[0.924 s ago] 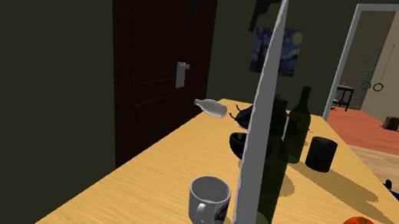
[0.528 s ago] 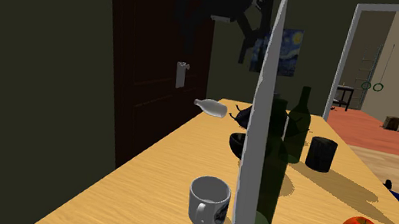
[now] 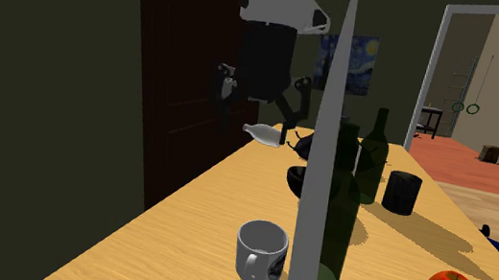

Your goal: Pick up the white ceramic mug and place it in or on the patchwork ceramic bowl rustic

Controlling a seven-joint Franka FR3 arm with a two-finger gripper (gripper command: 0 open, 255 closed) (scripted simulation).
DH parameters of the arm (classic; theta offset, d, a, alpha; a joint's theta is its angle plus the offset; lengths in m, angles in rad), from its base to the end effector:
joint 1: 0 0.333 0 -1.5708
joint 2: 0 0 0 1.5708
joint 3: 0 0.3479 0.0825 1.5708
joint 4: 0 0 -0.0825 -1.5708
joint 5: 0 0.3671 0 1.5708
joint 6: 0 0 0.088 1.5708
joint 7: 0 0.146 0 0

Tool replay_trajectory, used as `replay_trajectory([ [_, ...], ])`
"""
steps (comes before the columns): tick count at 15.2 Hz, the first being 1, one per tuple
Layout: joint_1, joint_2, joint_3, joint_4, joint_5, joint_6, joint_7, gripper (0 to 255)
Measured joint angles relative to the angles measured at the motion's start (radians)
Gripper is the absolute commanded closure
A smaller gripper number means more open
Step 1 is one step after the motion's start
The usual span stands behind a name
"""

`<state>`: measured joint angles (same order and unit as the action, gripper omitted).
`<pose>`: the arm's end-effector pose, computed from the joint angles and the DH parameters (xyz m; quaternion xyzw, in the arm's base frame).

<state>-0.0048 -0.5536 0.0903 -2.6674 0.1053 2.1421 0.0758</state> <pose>0.3349 0.0357 0.4091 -0.9993 0.0294 -0.0123 0.0219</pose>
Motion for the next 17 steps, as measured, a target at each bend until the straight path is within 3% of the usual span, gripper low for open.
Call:
replay_trajectory([
  [9, -0.024, 0.325, 0.071, -0.050, -0.064, 0.370, 0.077, 0],
  [12, -0.043, 0.456, 0.090, -0.043, -0.130, 0.490, 0.133, 0],
  [15, -0.058, 0.596, 0.089, -0.017, -0.240, 0.596, 0.220, 0],
  [17, -0.054, 0.648, 0.081, -0.001, -0.285, 0.630, 0.258, 0],
])
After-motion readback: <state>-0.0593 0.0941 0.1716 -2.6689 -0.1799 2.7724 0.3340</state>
